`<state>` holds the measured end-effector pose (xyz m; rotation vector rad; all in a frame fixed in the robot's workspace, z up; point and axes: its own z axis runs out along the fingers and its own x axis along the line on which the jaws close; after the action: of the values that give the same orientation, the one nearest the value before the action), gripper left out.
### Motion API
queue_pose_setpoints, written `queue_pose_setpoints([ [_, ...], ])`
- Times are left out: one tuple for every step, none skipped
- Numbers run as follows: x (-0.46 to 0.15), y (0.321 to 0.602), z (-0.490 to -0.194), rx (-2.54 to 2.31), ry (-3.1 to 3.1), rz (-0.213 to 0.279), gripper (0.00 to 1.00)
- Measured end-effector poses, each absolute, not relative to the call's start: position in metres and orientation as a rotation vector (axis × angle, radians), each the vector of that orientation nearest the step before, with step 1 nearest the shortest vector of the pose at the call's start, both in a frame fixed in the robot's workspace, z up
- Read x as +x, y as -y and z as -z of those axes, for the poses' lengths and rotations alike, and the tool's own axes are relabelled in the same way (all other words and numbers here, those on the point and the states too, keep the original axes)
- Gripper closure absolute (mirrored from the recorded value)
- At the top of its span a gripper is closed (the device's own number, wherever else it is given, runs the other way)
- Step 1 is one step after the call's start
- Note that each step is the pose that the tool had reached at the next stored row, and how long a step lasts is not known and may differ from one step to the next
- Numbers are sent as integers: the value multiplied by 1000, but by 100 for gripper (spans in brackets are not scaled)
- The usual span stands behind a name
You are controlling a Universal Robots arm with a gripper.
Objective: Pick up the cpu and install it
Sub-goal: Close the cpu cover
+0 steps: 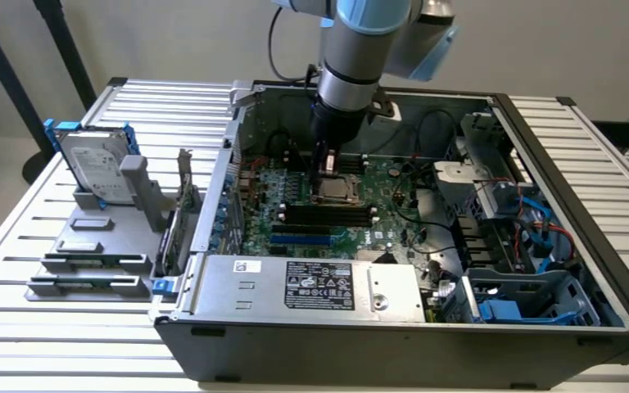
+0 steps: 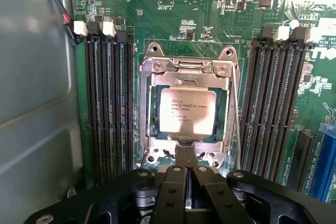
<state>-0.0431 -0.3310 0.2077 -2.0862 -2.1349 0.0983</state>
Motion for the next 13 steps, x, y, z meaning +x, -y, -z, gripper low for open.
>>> queue_pose_setpoints([
  [-43, 331, -206, -2086, 2135, -99, 89],
  [-43, 331, -205, -2086, 2135, -99, 89],
  [-43, 331, -203, -2086, 2134, -99, 89],
  [-43, 331, -203, -2086, 2134, -100, 89],
  [-43, 331, -203, -2085, 2134, -101, 89],
  [-43, 331, -203, -2085, 2133, -103, 89],
  [-43, 331, -203, -2084, 2132, -104, 89],
  [-44, 331, -205, -2083, 2131, -105, 89],
  [-44, 331, -206, -2082, 2130, -106, 89],
  [-45, 332, -208, -2082, 2130, -107, 89],
  [-46, 332, -209, -2081, 2129, -108, 89],
  [-48, 332, -211, -2081, 2129, -109, 89],
  [-50, 333, -212, -2081, 2129, -109, 89],
])
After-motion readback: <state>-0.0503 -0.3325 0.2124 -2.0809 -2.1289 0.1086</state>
